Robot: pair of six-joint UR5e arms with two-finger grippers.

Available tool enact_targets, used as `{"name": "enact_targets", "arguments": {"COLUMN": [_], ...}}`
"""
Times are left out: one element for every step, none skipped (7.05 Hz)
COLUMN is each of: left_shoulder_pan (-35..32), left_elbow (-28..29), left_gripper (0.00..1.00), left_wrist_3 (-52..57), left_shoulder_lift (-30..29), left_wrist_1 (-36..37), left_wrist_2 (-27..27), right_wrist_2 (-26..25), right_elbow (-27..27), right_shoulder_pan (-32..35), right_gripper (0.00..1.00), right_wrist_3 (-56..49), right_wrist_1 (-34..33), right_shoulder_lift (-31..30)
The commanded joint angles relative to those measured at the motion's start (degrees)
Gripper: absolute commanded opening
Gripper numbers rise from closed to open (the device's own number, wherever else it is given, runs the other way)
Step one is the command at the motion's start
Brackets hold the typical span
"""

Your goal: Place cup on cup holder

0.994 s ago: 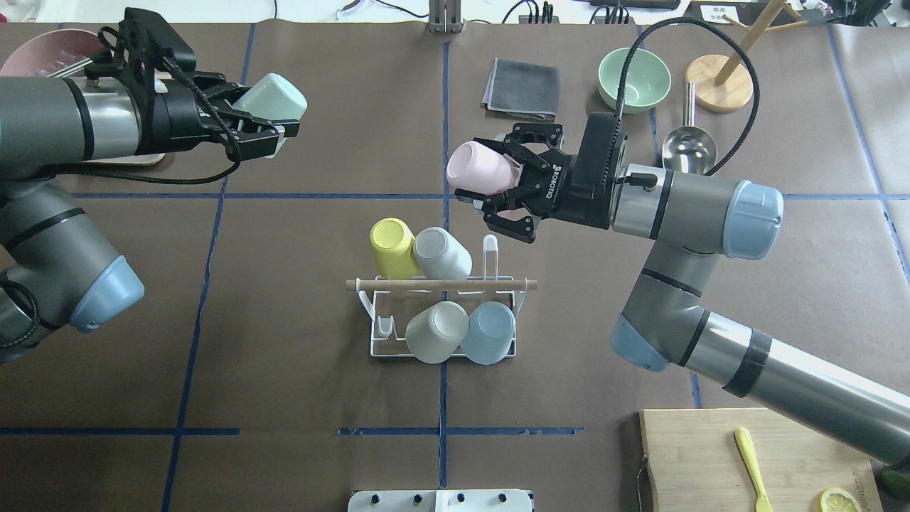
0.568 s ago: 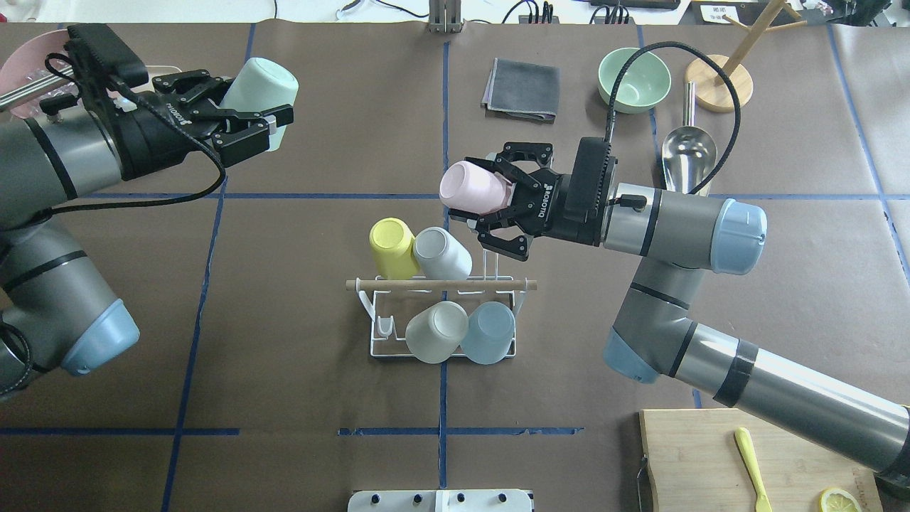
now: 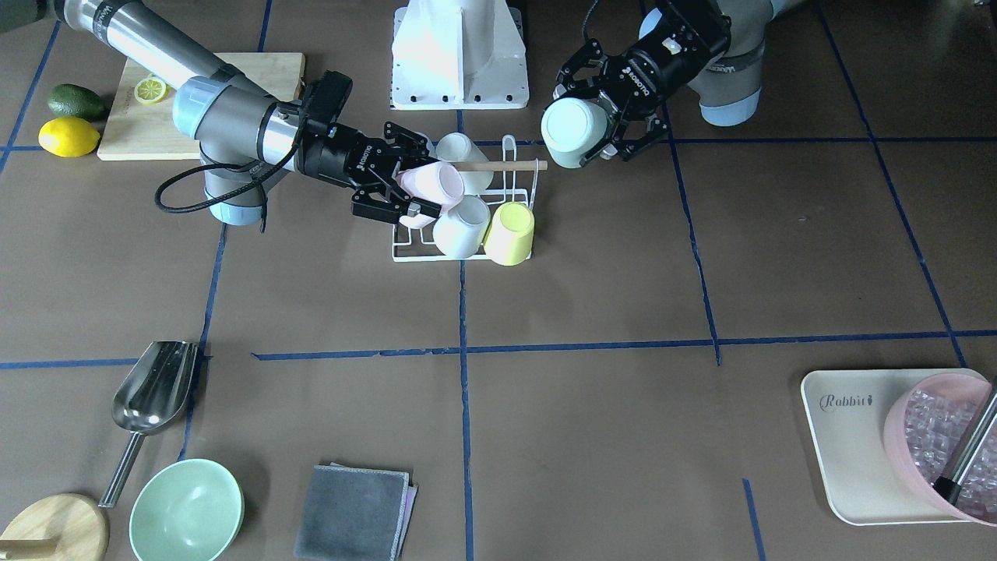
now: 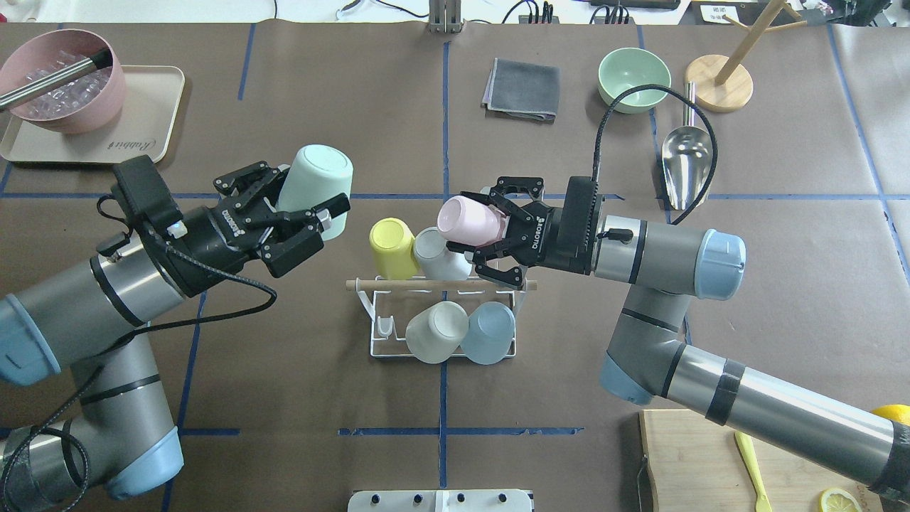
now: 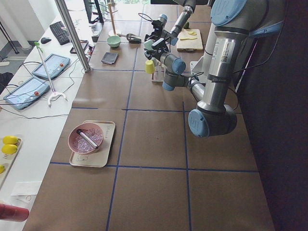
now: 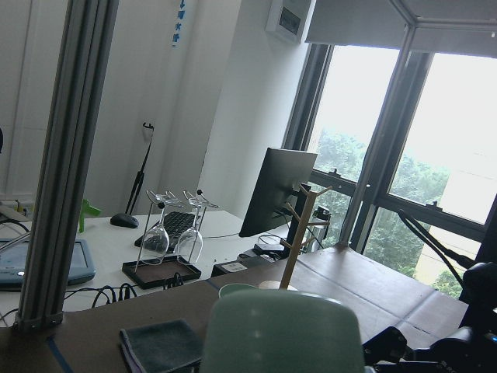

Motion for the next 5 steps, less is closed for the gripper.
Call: {"name": "enact_targets", "arguments": {"left_shoulder_pan": [3.6,4.8,5.6,6.2,7.2], "left_elbow": [1.1,1.2,2.7,2.9,3.5], "left_gripper": [0.07,0.07,0.07,0.07,0.07], "left_wrist_3": [8.5,9.3,14.3,14.7,14.7], "left_shoulder_lift": [1.1,1.1,0.8,0.7,0.3], "left_wrist_1": [-3.9,-3.9,-4.0,-3.8,-3.4], "left_wrist_2": [1.2,1.2,1.3,1.3,2.4], "right_wrist_2": [0.0,0.0,-0.1,0.0,0.0], "right_elbow": [-0.5,-0.4,-0.6,-0.9,-1.0], "right_shoulder_pan": [-0.2,-0.2,-0.2,-0.2,-0.2], "right_gripper": [0.00,0.00,0.00,0.01,0.02], "right_wrist_3": [-0.6,-0.6,-0.7,-0.7,-0.9], "right_wrist_1": [0.6,0.6,2.3,2.9,3.0], "right_shoulder_lift": [0.0,-0.3,-0.5,-0.7,-0.7]}}
